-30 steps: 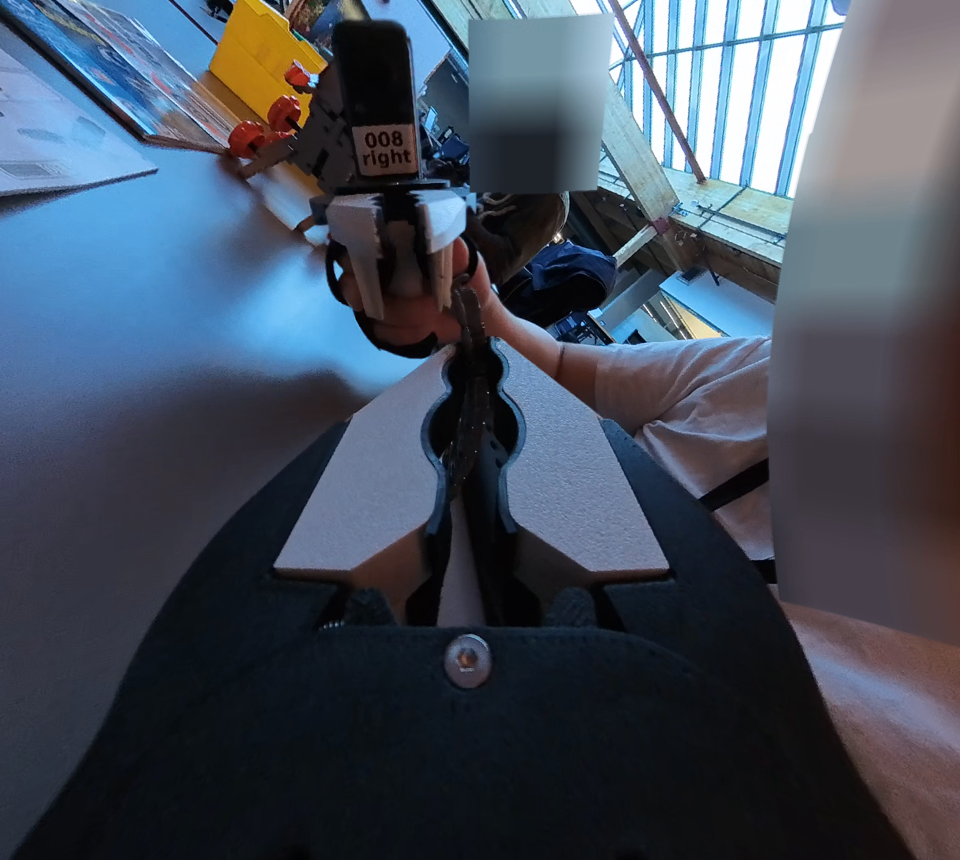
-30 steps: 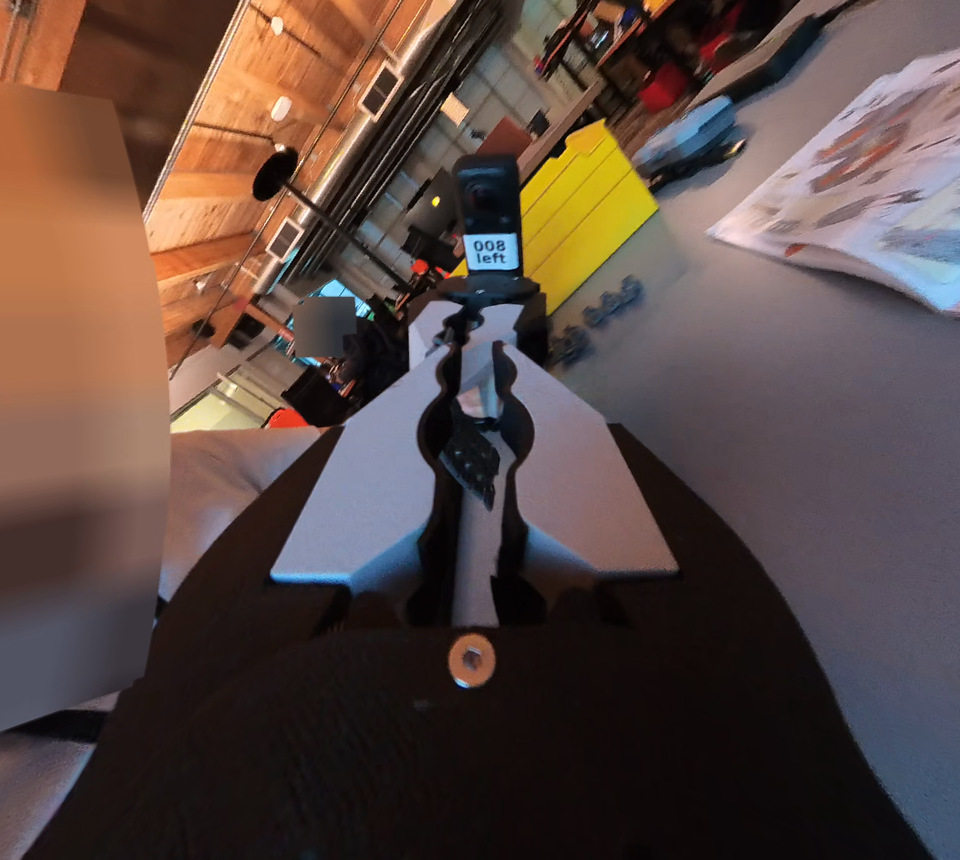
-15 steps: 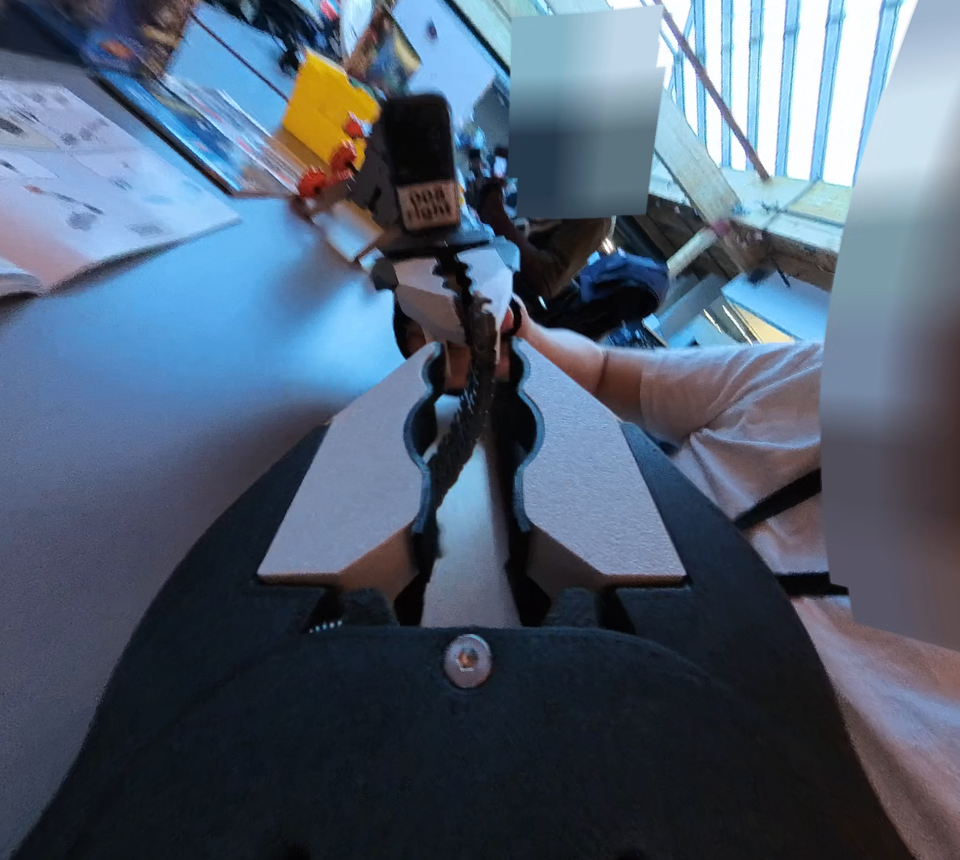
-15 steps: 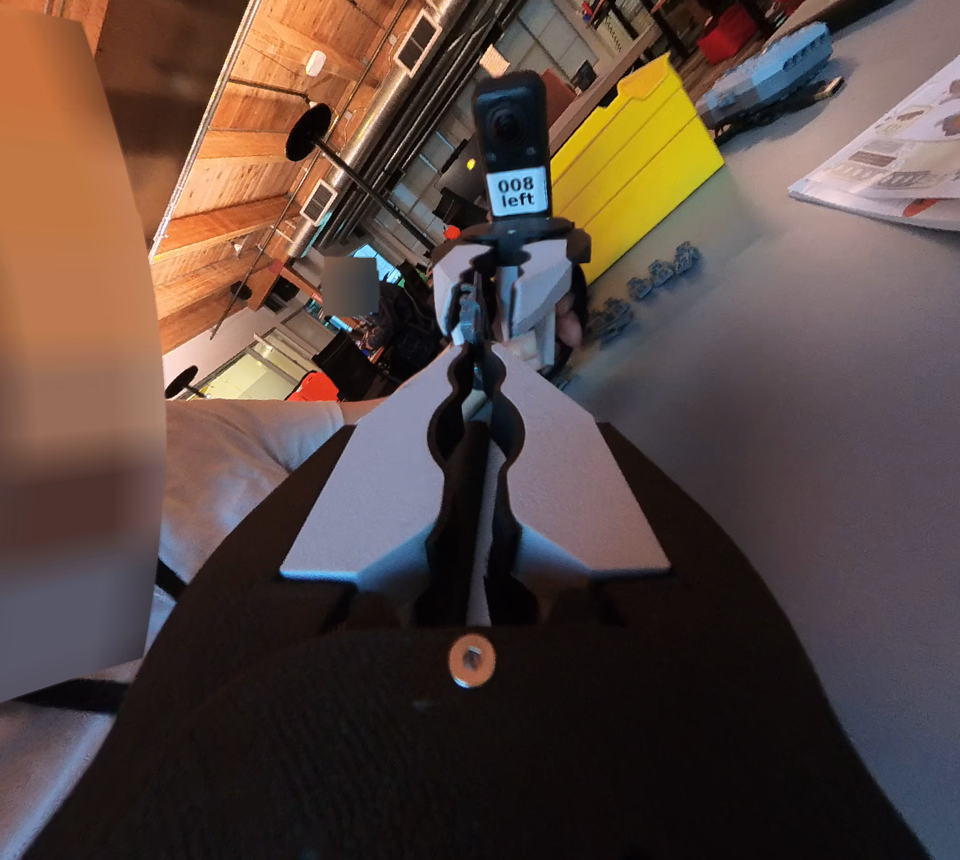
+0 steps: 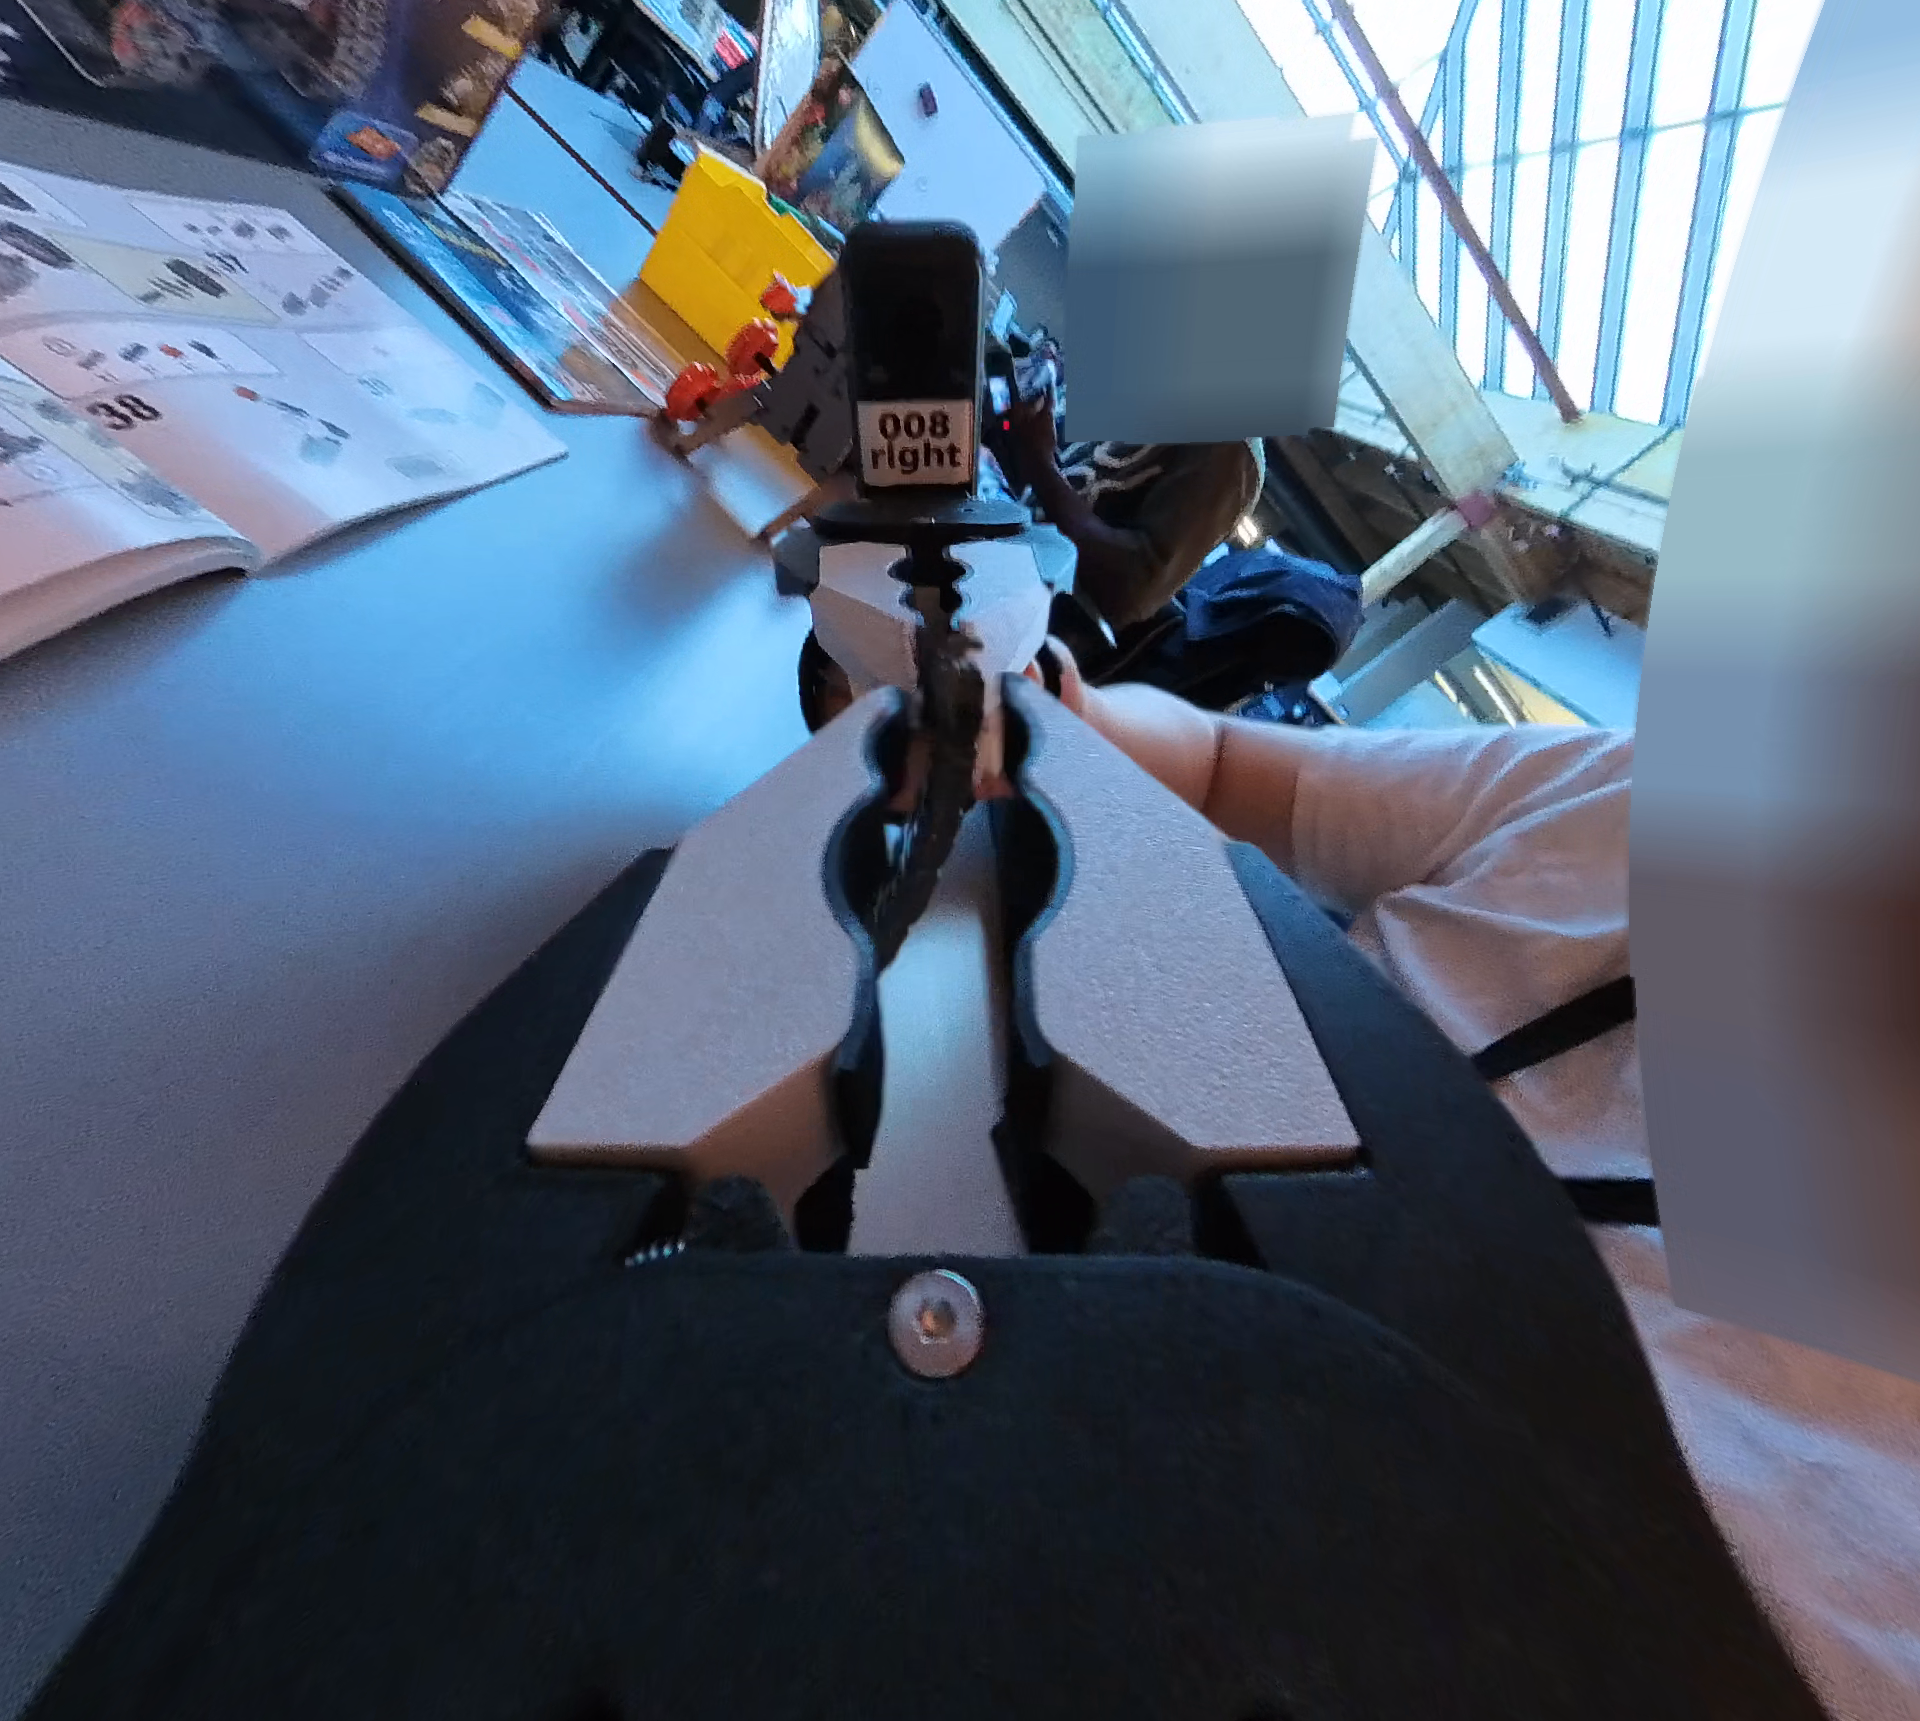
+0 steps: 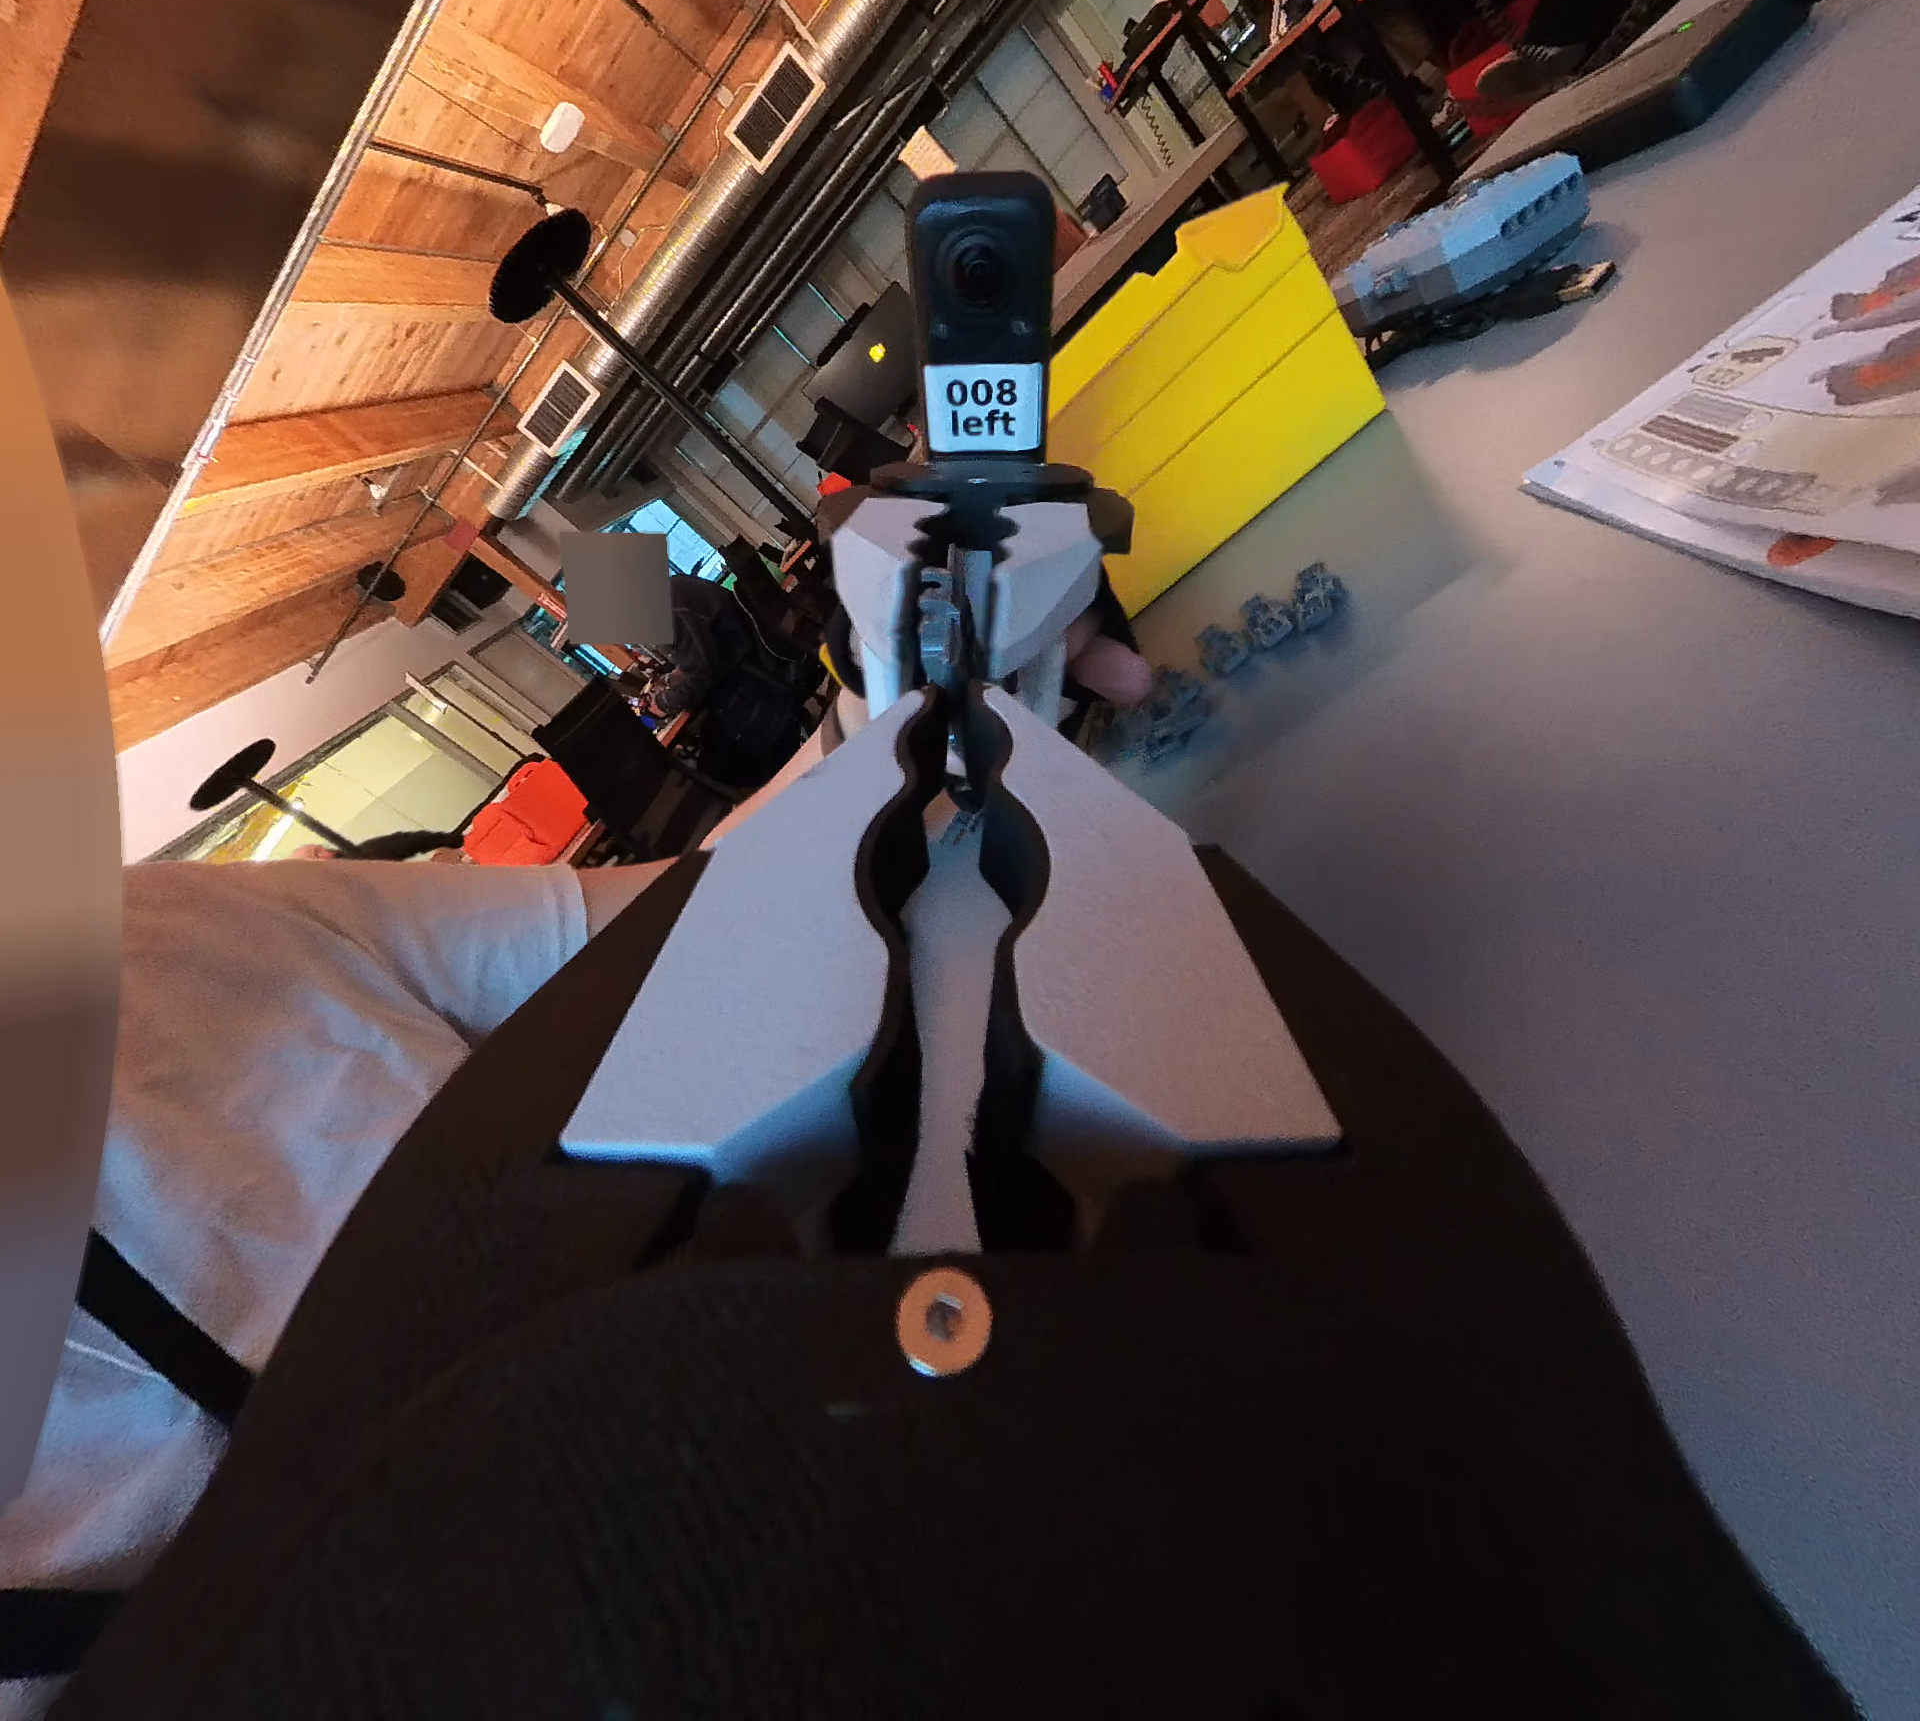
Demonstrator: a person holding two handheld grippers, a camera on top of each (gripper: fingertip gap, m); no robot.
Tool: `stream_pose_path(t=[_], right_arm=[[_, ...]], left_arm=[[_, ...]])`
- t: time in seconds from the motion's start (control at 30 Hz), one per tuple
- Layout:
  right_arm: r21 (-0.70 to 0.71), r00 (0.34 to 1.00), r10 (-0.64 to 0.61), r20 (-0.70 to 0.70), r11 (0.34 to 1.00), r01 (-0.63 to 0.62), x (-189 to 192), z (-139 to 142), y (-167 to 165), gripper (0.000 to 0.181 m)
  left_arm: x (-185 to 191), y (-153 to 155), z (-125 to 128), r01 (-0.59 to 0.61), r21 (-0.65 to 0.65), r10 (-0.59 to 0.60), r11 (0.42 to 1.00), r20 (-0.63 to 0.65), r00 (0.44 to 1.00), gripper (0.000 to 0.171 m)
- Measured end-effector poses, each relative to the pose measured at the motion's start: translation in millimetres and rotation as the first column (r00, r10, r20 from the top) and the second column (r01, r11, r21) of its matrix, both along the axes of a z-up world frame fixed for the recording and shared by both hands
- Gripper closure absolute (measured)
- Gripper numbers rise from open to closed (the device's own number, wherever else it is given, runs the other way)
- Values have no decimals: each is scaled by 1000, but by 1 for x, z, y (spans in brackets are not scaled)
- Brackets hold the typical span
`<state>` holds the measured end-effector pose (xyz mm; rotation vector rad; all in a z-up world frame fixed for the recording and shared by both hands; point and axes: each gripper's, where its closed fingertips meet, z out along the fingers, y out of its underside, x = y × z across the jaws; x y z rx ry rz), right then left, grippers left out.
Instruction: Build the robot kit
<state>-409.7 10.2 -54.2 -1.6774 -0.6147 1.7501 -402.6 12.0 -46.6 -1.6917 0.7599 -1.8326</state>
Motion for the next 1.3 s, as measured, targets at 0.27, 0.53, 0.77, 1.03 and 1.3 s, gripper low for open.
stream_pose_path(t=[0.27,0.53,0.77,1.03,1.3], right_arm=[[262,1000,-5,6,965,3,-19,13,12,155],[600,913,6,408,752,-273,-41,-42,-18,151],[786,748,-258,612,301,-539,-93,-77,-65,146],[730,645,-487,589,-23,-683,-109,-97,-69,159],[754,635,-520,570,24,-657,-113,-95,-56,179]], left_arm=[[-36,1,43,-76,169,66,983,62,996,166],[-80,2,101,-238,242,145,941,349,926,166],[-77,8,99,-322,268,220,908,349,911,166],[-75,10,94,-308,245,215,919,342,915,166],[-70,11,88,-288,233,206,929,322,924,166]])
